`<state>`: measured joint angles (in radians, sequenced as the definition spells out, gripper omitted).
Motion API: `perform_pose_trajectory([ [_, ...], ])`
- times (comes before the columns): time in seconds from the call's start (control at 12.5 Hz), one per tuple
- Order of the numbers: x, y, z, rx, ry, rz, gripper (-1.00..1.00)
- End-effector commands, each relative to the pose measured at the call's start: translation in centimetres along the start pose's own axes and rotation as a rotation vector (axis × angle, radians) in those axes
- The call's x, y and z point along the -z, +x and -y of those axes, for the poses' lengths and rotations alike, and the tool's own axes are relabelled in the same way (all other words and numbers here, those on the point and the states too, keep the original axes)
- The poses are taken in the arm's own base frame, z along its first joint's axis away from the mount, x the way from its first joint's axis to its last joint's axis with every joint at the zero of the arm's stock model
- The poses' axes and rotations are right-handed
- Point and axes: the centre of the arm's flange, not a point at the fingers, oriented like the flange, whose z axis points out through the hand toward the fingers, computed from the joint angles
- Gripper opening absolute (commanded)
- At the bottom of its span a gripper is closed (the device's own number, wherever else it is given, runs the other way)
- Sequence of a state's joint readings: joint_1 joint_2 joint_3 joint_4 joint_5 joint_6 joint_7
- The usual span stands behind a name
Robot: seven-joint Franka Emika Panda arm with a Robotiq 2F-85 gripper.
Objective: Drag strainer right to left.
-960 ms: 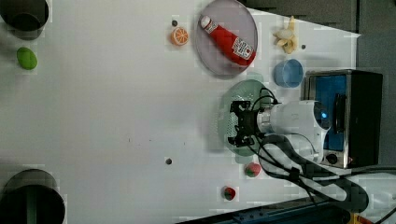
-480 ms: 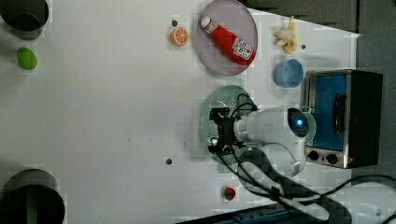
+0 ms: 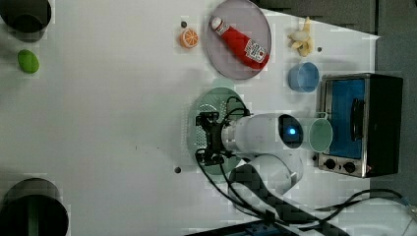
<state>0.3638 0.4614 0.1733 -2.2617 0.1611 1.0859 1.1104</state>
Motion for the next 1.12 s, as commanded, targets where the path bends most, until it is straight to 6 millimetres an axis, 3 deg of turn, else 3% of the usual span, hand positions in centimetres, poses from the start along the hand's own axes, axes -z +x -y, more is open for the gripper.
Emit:
perform_pose_trajectory([
  [0.08, 0.4, -3.7, 1.4, -0.067, 0.039, 0.028, 1.00],
  [0.8, -1.0, -12.5, 1.8, -0.082, 0.063, 0.072, 1.00],
  [1.12, -2.2, -15.5, 1.6, -0.042, 0.065, 0.085, 1.00],
])
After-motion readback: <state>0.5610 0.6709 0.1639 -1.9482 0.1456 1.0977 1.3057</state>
